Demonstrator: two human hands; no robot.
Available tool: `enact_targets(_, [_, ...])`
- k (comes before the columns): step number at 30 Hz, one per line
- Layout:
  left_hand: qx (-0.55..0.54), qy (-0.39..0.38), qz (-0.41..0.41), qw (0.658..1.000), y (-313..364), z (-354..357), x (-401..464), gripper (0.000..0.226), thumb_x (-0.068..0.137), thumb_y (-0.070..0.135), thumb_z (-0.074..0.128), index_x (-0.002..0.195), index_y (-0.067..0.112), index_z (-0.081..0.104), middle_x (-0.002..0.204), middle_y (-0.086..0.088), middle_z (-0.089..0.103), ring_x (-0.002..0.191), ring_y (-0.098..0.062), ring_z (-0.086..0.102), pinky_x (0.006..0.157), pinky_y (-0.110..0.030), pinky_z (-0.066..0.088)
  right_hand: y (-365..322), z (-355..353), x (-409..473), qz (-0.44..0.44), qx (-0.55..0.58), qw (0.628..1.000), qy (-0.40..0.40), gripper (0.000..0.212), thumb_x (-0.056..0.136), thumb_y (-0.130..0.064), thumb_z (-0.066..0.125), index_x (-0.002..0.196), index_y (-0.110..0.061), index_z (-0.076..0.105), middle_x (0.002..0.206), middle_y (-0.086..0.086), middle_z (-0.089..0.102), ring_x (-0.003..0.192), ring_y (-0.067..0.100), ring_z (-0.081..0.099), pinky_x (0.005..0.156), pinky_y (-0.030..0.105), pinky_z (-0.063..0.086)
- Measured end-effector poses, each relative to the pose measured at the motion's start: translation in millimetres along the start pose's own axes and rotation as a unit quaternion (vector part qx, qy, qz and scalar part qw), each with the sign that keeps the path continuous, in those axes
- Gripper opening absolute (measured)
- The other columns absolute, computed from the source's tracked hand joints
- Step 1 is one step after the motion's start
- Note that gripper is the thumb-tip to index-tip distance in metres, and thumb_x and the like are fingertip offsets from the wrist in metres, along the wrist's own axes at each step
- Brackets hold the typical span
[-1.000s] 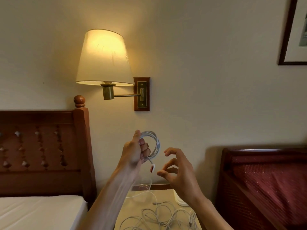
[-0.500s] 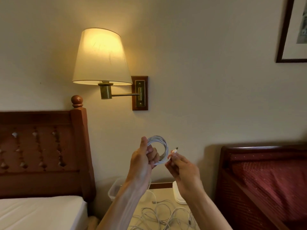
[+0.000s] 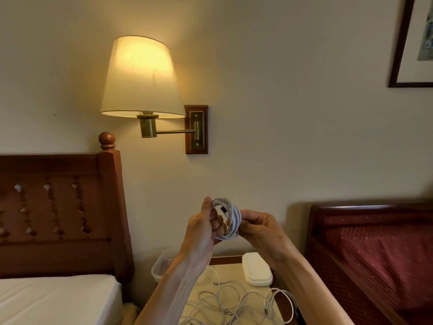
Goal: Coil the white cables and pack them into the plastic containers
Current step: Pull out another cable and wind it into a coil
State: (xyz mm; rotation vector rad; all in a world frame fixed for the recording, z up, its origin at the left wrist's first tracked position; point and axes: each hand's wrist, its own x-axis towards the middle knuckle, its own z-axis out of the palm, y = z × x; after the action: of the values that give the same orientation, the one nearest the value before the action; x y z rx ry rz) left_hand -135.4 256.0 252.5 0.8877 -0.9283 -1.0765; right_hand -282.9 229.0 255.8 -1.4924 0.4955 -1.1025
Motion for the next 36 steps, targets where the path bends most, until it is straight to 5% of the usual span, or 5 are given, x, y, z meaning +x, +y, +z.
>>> enact_targets(8, [0.018, 0.012, -0.020, 1.000, -6, -5, 1, 0.042, 0.097, 0.047, 0.046, 0.094, 0.008, 0.058, 0.062, -0.004, 0.037, 0.052, -0.012, 0.034, 0.066, -0.035, 0.037, -5, -4, 2, 0.046, -0.097, 0.994, -0.034, 0.025, 0.093, 0.004, 0.054, 0.107, -0.002, 0.073, 0.104, 0.017, 0.073, 0.104, 0.030, 0.068, 0.092, 0.031, 0.054])
enact_targets(21, [0.045, 0.016, -0.051, 0.998, -6, -5, 8, 0.041, 0.099, 0.042, 0.048, 0.066, 0.018, 0.045, 0.051, 0.004, 0.029, 0.045, -0.013, 0.034, 0.063, -0.034, 0.032, 20, 8, -8, 0.035, 0.099, 0.994, 0.013, 0.027, 0.096, -0.023, 0.053, 0.104, -0.008, 0.073, 0.100, 0.020, 0.067, 0.100, 0.029, 0.061, 0.091, 0.041, 0.046])
enact_targets(24, [0.067, -0.003, -0.054, 0.996, -11, -14, 8, 0.047, 0.095, 0.046, 0.053, 0.059, 0.016, 0.054, 0.054, -0.002, 0.043, 0.057, -0.017, 0.045, 0.071, -0.037, 0.035, 29, 5, -8, 0.066, 0.130, 0.989, 0.023, 0.027, 0.097, -0.021, 0.049, 0.105, -0.010, 0.073, 0.102, 0.013, 0.067, 0.097, 0.024, 0.059, 0.083, 0.034, 0.043])
enact_targets(29, [0.165, -0.013, -0.082, 0.983, -49, -35, 0, 0.073, 0.081, 0.070, 0.051, 0.096, 0.002, 0.074, 0.099, -0.019, 0.073, 0.094, -0.032, 0.068, 0.085, -0.045, 0.050, 56, 0, -22, 0.132, 0.144, 0.980, 0.040, 0.028, 0.088, -0.023, 0.055, 0.101, -0.007, 0.075, 0.102, 0.012, 0.069, 0.088, 0.018, 0.063, 0.078, 0.029, 0.047])
enact_targets(36, [0.303, 0.030, -0.157, 0.939, -173, -89, -52, 0.045, 0.101, 0.048, 0.037, 0.091, 0.020, 0.071, 0.091, -0.004, 0.073, 0.081, -0.017, 0.066, 0.071, -0.034, 0.047, 138, -28, -82, 0.206, -0.079, 0.965, 0.138, 0.027, 0.097, -0.027, 0.057, 0.085, -0.016, 0.079, 0.090, 0.004, 0.075, 0.088, 0.021, 0.066, 0.080, 0.031, 0.051])
